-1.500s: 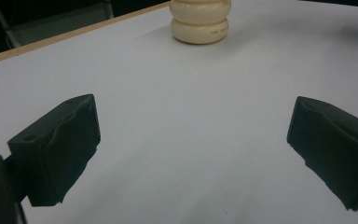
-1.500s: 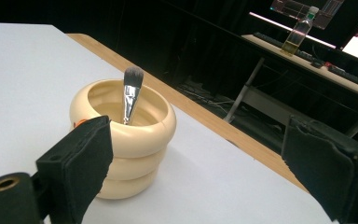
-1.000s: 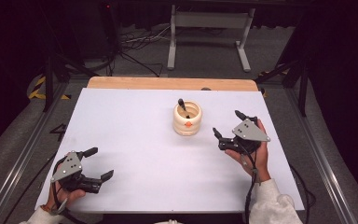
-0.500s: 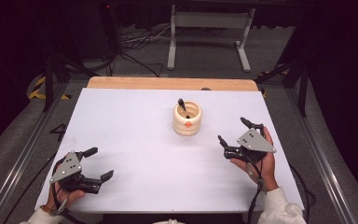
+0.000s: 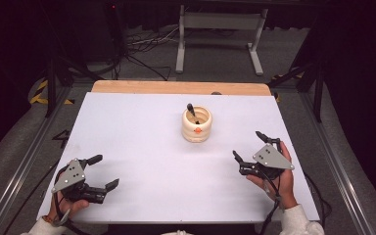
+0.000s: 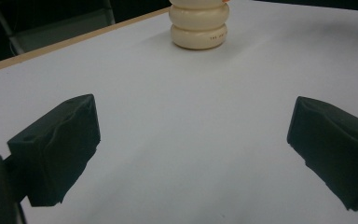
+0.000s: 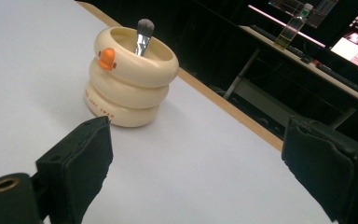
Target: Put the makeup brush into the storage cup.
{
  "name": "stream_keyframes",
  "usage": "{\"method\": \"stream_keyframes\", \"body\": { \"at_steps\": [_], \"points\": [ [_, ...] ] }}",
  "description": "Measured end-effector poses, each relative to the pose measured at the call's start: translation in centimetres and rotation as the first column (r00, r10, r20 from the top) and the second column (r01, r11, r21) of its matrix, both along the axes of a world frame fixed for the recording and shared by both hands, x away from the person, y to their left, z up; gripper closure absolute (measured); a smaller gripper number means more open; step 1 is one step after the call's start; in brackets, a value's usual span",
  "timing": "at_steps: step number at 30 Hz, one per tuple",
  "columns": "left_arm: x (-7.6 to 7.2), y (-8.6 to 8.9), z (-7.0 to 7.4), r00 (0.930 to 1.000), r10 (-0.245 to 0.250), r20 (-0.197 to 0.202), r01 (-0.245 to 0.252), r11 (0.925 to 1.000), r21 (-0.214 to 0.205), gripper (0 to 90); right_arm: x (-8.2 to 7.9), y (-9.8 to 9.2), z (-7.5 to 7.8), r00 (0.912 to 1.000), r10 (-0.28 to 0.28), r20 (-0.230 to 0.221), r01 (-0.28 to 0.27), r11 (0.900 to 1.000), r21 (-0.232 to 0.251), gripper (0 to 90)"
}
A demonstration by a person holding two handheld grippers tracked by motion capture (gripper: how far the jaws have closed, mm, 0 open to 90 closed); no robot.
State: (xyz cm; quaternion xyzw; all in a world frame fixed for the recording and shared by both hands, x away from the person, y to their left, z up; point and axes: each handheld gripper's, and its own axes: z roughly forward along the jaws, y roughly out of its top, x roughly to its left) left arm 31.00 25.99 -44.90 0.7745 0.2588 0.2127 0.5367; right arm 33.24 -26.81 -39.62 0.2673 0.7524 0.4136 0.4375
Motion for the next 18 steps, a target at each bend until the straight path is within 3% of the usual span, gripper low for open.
{"method": "stream_keyframes", "body": {
  "at_steps": [18],
  "points": [
    [-0.1, -0.1, 0.0, 1.0, -0.004, 0.001, 0.004, 0.9999, 0.014, 3.6, -1.3, -0.8, -2.1, 0.9994, -0.002, -0.035, 0.001, 0.9991, -0.042, 9.1]
  ]
}}
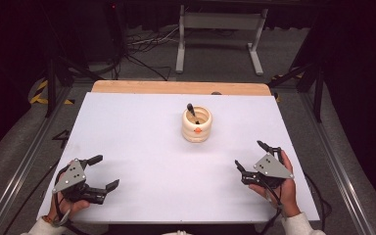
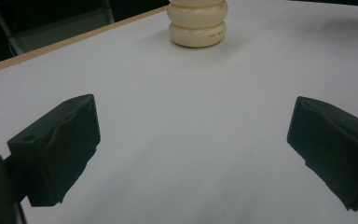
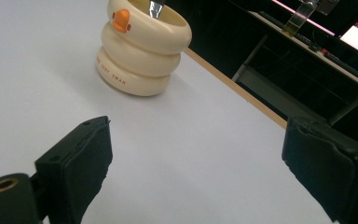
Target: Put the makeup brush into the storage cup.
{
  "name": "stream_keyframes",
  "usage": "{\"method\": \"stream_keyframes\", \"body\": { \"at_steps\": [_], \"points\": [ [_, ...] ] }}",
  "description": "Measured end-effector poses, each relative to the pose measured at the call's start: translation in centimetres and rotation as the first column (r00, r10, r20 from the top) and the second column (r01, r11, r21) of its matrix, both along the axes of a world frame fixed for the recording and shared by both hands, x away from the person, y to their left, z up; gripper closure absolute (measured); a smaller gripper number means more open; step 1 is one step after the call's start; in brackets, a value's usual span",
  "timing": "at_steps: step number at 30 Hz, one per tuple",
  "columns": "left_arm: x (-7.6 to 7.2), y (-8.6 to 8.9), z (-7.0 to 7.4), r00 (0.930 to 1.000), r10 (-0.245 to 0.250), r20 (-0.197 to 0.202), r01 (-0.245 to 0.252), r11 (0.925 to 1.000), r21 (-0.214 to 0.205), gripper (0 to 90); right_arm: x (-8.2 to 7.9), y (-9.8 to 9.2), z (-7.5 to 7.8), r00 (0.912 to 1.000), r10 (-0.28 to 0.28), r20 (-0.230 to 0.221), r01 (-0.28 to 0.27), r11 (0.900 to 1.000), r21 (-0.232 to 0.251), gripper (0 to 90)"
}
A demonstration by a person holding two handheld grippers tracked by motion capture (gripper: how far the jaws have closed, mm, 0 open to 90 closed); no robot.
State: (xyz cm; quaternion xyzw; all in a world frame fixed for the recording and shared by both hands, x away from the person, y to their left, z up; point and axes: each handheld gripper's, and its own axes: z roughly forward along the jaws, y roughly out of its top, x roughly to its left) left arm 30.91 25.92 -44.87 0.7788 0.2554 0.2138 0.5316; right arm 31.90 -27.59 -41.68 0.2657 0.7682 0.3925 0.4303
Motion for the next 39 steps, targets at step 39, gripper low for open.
{"method": "stream_keyframes", "body": {
  "at_steps": [39],
  "points": [
    [0.1, -0.2, 0.1, 1.0, -0.003, 0.004, 0.003, 1.0, -0.007, 3.6, -2.1, -4.0, -2.6, 0.9962, -0.008, -0.087, 0.018, 0.9942, 0.106, 4.8]
  ]
}}
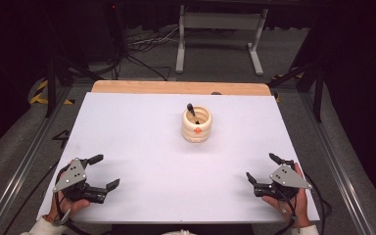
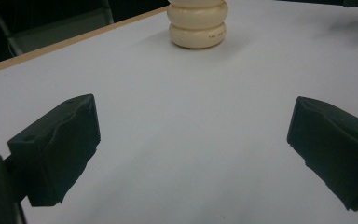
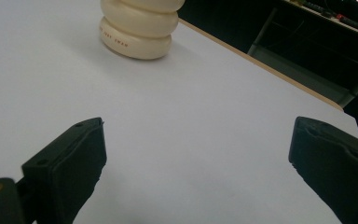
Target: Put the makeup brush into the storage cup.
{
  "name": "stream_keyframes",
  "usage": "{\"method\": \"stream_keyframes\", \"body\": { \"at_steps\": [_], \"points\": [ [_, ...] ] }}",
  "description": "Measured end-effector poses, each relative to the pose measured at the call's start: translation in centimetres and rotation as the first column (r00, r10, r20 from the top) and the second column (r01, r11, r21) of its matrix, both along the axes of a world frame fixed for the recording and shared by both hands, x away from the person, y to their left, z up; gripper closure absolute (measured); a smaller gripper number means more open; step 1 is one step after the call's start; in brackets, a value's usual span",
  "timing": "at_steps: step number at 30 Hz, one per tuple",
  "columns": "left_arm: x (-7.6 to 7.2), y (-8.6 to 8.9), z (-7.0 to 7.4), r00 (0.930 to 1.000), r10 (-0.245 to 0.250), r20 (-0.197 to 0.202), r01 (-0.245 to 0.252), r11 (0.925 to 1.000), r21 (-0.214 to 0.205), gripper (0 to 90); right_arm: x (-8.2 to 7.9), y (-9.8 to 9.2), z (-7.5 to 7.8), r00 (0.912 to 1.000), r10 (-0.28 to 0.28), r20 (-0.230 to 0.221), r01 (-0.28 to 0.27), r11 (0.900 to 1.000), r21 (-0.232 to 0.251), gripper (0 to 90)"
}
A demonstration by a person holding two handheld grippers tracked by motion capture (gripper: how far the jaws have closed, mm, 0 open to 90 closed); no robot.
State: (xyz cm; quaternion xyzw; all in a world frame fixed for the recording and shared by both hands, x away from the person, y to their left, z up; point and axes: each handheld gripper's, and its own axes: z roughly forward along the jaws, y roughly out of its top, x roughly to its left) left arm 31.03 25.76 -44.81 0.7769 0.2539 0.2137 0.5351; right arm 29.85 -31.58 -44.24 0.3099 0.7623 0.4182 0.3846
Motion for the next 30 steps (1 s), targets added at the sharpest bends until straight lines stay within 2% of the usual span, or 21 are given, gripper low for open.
{"method": "stream_keyframes", "body": {
  "at_steps": [12, 21, 27, 30],
  "points": [
    [-0.18, 0.02, 0.07, 0.9999, -0.013, 0.002, 0.013, 0.9999, 0.0, 3.6, -0.36, 0.37, 0.32, 0.9999, -0.002, 0.01, 0.002, 1.0, 0.002, 5.2],
    [0.0, -0.03, 0.01, 1.0, -0.008, -0.001, 0.008, 1.0, -0.004, 3.7, -0.17, 0.68, 0.11, 0.9999, 0.011, -0.005, -0.011, 0.9999, -0.008, 5.4],
    [0.04, -0.13, -0.02, 1.0, -0.009, -0.004, 0.009, 1.0, -0.002, 3.6, -0.03, 0.45, 0.14, 0.9998, 0.009, -0.02, -0.009, 0.9998, 0.02, 5.6],
    [0.08, -0.09, -0.01, 0.9999, -0.008, -0.008, 0.008, 1.0, 0.001, 3.6, 0.03, 0.42, 0.08, 0.9997, 0.004, -0.023, -0.003, 0.9998, 0.018, 5.6]
  ]
}}
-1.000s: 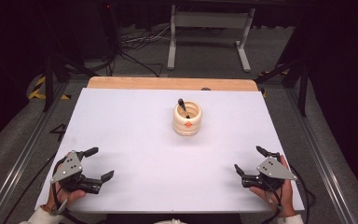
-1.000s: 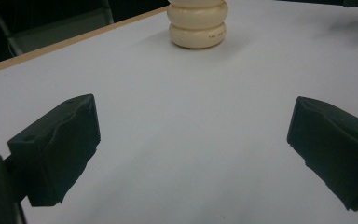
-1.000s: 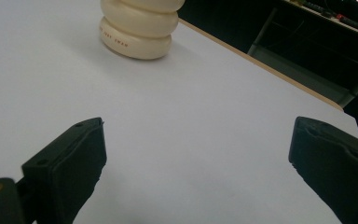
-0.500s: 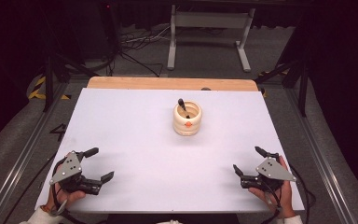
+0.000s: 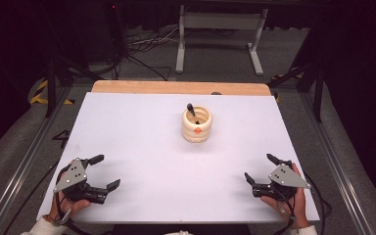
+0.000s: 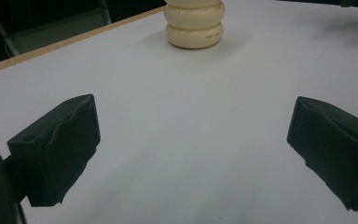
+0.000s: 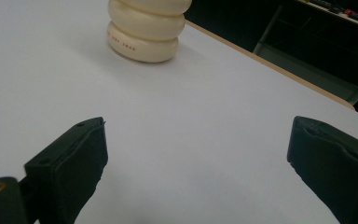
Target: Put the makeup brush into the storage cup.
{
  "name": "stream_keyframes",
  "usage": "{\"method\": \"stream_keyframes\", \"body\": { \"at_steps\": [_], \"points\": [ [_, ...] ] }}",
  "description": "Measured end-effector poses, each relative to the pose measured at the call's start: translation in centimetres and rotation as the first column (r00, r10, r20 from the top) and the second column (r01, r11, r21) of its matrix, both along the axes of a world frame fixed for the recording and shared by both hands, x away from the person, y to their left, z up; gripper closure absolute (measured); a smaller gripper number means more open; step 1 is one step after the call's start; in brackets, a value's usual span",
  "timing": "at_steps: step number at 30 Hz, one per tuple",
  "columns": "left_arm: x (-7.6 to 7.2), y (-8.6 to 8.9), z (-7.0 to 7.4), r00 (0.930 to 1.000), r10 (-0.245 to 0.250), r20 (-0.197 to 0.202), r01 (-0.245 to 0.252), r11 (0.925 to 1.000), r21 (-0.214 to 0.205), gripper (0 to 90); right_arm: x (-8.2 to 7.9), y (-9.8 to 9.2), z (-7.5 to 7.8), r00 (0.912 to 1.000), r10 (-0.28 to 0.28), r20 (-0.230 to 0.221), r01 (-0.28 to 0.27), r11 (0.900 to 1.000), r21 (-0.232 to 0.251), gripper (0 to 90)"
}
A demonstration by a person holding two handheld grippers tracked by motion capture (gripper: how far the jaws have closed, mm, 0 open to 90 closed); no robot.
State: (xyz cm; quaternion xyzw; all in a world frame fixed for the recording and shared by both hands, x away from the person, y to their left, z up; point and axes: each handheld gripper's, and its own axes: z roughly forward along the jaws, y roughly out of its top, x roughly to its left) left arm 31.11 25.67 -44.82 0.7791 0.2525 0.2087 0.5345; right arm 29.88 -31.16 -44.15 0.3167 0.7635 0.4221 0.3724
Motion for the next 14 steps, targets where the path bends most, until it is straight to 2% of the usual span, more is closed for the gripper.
{"method": "stream_keyframes", "body": {
  "at_steps": [4, 14],
  "points": [
    [0.05, -0.02, -0.02, 1.0, -0.003, 0.003, 0.003, 1.0, 0.005, 3.6, 0.22, 0.08, -0.21, 0.9999, 0.002, -0.015, -0.002, 1.0, -0.005, 5.5],
    [0.15, -0.32, 0.08, 1.0, -0.006, 0.005, 0.006, 1.0, -0.003, 3.7, -0.09, 0.1, 0.02, 1.0, 0.004, -0.004, -0.004, 1.0, 0.0, 5.5]
  ]
}}
